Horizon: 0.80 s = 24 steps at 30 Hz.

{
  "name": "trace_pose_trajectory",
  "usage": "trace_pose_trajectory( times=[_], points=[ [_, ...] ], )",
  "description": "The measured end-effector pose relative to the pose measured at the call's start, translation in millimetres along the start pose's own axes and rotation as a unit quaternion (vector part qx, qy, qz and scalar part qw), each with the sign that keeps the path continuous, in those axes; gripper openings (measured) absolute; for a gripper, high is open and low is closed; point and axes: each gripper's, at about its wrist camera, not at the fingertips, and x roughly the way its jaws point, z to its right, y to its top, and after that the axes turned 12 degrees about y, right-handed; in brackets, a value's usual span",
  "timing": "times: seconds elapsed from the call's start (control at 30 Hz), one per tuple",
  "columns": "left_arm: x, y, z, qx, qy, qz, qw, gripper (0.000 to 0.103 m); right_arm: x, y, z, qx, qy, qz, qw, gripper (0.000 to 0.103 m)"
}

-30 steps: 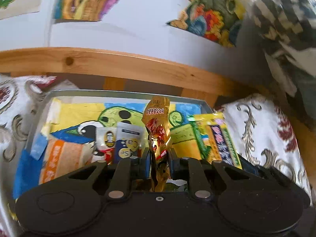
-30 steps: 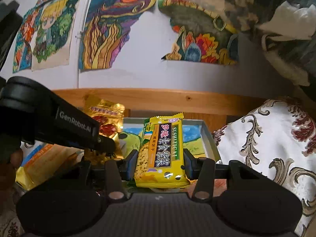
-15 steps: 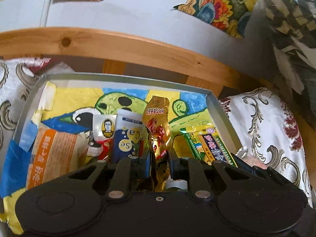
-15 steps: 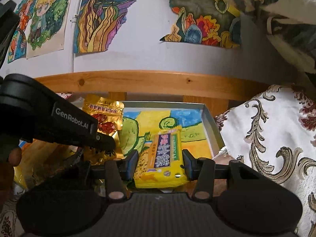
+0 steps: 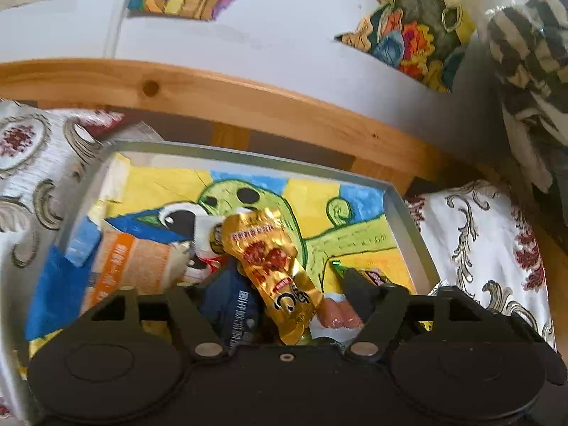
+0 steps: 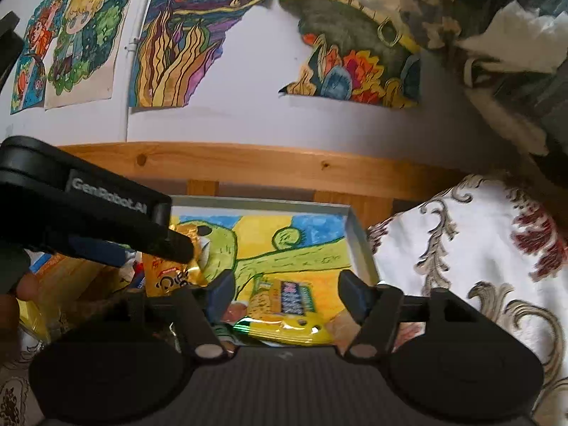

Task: Organize snacks
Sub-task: 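Open both tools to release the snacks and lift them away from the tray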

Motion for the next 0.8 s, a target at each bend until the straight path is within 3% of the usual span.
trace_pose_trajectory(
  times=[0.17,0.3,0.57,0.8],
  points=[
    [-24,-1,-6,-0.008,0.014,0.036,0.9992,0.095,-22,8,5,0.008,0.009,0.019,1.0,0.088],
    [-45,-7,-15,-0.026,0.022,0.058,0.9978,0.101,-41,13,4,-0.001,0.009,0.028,1.0,0.093],
    [-78,-10,-20,-0.028,0.033,0.08,0.9958,0.102,-75,31,-1,0.001,0.011,0.051,0.999,0.102],
    [-108,-10,-26,-0.026,0.044,0.095,0.9941,0.102,-101,47,-10,-0.007,0.009,0.067,0.998,0.103]
  ],
)
